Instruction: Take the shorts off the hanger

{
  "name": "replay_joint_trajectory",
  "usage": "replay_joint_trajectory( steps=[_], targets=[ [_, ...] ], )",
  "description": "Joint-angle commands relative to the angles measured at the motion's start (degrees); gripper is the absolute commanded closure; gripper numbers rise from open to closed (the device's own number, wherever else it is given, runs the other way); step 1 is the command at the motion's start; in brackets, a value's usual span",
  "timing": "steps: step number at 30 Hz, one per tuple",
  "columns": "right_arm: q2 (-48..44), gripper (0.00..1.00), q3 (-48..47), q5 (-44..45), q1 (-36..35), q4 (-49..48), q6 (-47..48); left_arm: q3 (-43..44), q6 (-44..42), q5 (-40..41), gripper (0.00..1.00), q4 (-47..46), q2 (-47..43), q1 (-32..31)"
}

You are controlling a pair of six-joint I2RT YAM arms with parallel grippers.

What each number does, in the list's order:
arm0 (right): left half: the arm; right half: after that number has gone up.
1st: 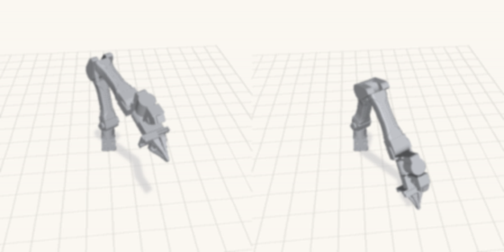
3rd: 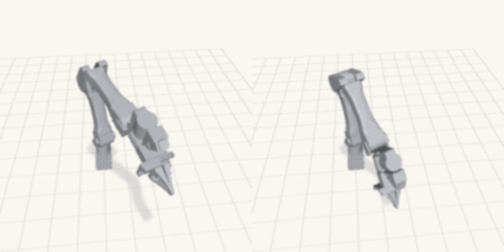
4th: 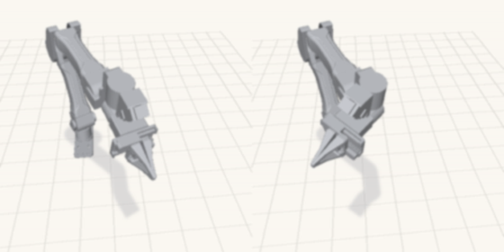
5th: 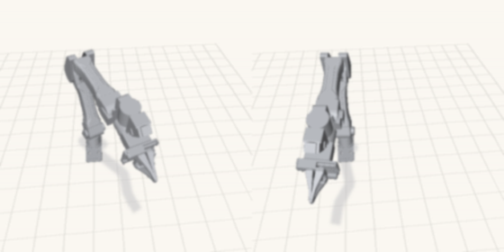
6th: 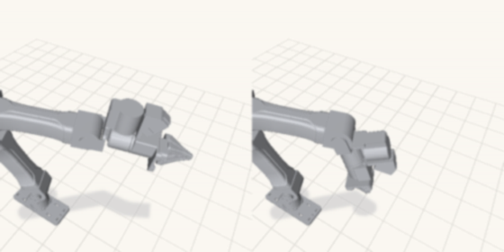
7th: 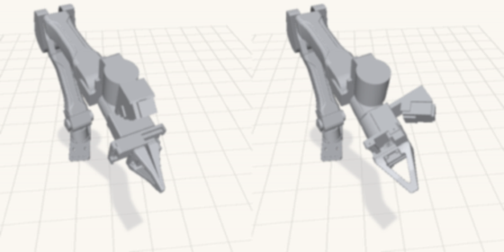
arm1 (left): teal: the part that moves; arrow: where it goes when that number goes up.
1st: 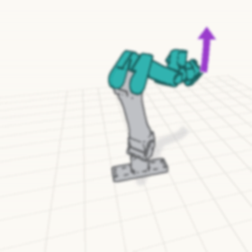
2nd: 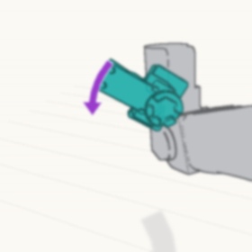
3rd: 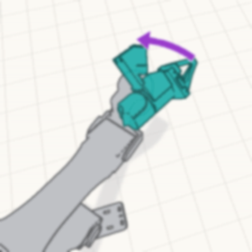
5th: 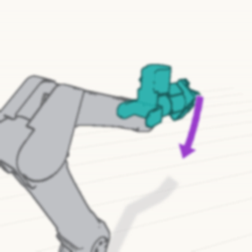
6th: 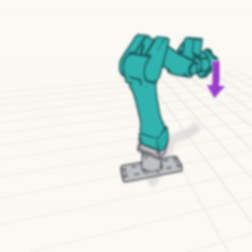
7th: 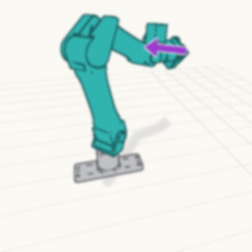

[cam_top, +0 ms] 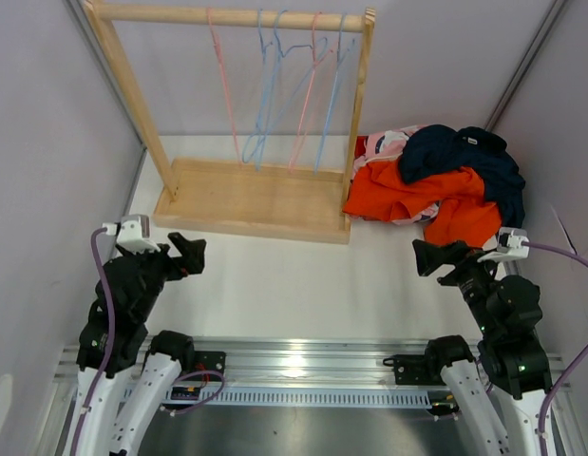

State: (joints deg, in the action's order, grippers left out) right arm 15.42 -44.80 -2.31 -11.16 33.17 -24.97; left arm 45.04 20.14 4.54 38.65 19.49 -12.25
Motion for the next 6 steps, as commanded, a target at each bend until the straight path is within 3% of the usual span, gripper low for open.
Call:
replay_joint_trajectory(
  steps=[1, 6],
  targets=[
    [-0.3, 0.01, 0.15, -0.69, -1.41, -1.53, -0.25, 2.77, 0.69, 3.02, 0.01, 0.63, 2.13, -0.23],
    [-0.22, 0.0, -0.11, -1.03, -3.16, -1.53, 0.1, 4.18, 0.87, 8.37, 0.01, 0.64, 5.73, -0.23]
  ],
)
